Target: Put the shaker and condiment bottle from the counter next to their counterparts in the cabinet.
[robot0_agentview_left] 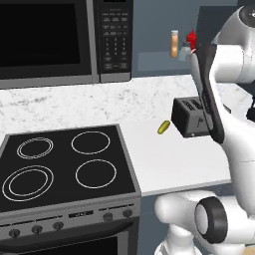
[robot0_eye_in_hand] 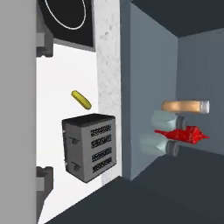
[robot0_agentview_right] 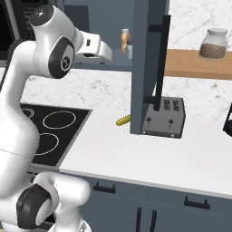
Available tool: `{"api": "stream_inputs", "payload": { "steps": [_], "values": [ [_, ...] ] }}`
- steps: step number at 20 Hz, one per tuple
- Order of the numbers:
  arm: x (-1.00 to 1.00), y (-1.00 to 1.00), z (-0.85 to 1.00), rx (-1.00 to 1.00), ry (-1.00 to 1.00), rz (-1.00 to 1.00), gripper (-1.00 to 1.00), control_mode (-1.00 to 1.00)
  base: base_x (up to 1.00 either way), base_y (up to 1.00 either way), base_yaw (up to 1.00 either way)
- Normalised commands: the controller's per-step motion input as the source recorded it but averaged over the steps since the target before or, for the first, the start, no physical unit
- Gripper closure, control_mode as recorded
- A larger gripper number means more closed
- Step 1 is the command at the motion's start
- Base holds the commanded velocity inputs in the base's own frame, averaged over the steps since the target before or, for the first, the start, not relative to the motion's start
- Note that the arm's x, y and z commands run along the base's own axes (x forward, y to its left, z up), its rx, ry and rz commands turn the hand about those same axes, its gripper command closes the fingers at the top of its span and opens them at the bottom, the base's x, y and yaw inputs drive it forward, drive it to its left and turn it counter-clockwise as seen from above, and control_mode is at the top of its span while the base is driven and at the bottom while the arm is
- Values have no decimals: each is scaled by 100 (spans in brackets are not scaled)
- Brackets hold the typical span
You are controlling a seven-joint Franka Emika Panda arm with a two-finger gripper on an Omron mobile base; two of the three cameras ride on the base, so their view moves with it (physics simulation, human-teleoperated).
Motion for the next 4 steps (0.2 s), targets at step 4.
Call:
{"api": "stream_inputs", "payload": {
  "steps": [4],
  "values": [
    [-100, 62, 0, -1, -12, 0, -100, -100, 0, 0, 0]
  ]
}}
